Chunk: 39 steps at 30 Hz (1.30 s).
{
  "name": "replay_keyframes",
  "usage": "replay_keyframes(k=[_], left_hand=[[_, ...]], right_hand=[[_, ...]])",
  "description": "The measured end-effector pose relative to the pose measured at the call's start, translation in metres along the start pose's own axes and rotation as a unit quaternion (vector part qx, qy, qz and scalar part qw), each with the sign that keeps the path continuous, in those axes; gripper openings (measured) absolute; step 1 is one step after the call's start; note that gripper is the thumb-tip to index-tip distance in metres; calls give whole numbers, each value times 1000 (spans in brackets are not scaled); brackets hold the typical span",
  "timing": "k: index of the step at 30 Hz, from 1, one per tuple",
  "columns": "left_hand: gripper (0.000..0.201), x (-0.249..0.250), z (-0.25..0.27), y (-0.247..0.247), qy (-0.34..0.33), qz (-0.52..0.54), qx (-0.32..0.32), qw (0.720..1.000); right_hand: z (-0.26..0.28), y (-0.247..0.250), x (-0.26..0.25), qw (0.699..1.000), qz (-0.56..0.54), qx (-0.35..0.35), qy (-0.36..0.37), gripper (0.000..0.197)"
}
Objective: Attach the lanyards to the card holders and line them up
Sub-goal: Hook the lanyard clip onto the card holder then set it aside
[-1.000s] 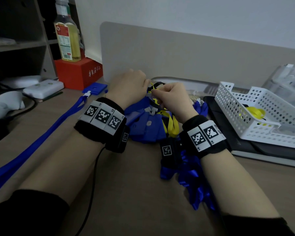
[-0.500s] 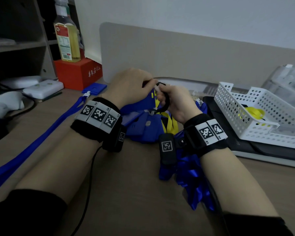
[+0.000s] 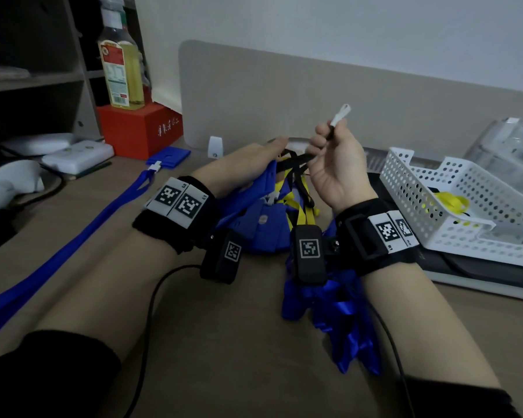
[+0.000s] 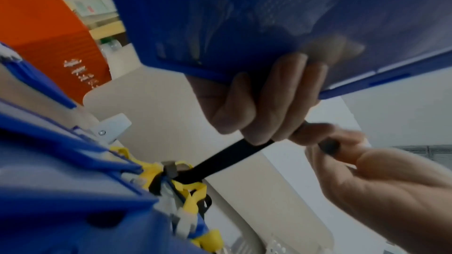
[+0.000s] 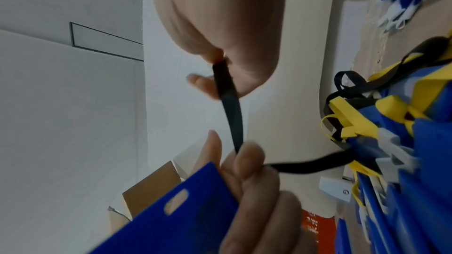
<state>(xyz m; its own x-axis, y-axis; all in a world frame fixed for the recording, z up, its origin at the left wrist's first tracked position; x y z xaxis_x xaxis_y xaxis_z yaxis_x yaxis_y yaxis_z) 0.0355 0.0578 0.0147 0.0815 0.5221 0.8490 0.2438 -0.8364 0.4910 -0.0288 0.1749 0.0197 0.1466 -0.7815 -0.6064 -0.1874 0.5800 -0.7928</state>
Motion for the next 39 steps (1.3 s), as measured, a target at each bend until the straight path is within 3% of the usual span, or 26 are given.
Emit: replay_keyframes(k=[4,7,11,13,17,23,26,28,34,39], left_hand=[[49,1,0,18,29,70,46,996],[48,5,2,26,33,149,21,988],[44,8,2,31,24,254,-21,967],[42,10,2,30,17,285,-36,958],[37,9,0,23,19,323,-66,944],[35,7,-3,19,31,392,-98,914],[32,9,-3,21,31,415,-120,901],[30,11,-2,20,37,409,-118,904],[35,7,-2,28,58,368,-26,928],[34,-6,-5,28,106,358,40,927]], right_hand=[[-10,23,-16,988,100,91,75,25],[-12,32,-24,970,168,130,118,25],[-13,41,-20,908,335,152,203,22],[-11,39,-12,899,386,120,170,14],[1,20,6,910,411,0,59,35],[22,5,27,825,530,-188,44,48],[31,2,29,814,514,-270,33,29],[35,0,30,801,525,-287,30,14],[12,14,26,811,536,-230,45,18],[7,21,11,898,402,-179,27,19]])
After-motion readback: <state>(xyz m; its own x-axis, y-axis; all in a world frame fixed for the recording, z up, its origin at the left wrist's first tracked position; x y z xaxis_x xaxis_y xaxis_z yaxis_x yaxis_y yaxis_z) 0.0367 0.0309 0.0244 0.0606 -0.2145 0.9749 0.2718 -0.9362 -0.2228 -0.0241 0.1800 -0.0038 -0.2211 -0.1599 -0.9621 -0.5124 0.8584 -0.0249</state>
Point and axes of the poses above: each hand's wrist, its own z-axis away from the middle knuckle, its own y-axis out of the back of the hand, x = y × z, the point moved 4 cm from there along -z, towards the middle knuckle, and after that the axes turned 9 degrees about x, right-handed, at the moved point
